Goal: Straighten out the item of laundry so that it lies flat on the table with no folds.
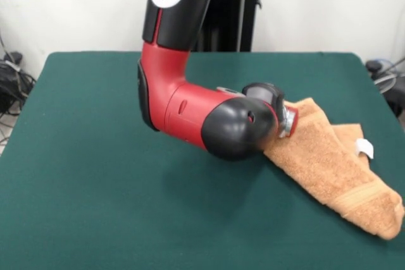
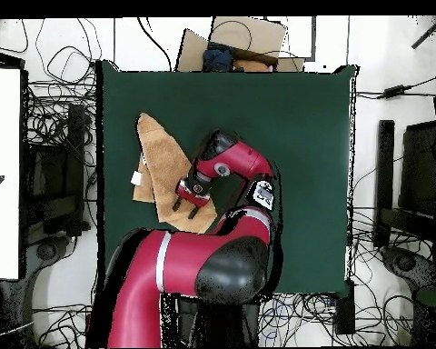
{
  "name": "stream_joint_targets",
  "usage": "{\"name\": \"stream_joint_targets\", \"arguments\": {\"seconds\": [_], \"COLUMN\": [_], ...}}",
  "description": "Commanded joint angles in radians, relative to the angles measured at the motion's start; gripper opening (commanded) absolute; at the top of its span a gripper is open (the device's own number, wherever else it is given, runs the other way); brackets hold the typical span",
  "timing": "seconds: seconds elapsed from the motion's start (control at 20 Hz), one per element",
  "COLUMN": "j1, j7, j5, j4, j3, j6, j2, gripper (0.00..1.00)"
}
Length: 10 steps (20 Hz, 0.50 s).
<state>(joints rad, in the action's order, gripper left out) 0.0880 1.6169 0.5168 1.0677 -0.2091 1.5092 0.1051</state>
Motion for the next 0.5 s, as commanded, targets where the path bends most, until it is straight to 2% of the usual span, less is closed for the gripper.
{"name": "stream_joint_targets", "arguments": {"seconds": [0.05,0.5], "j1": [-0.012,-0.015], "j7": [0.130,0.126], "j5": [0.043,0.095], "j4": [0.224,0.306], "j3": [0.159,0.181], "j6": [-0.215,-0.241], "j2": [0.084,0.063], "gripper": [1.00,1.00]}}
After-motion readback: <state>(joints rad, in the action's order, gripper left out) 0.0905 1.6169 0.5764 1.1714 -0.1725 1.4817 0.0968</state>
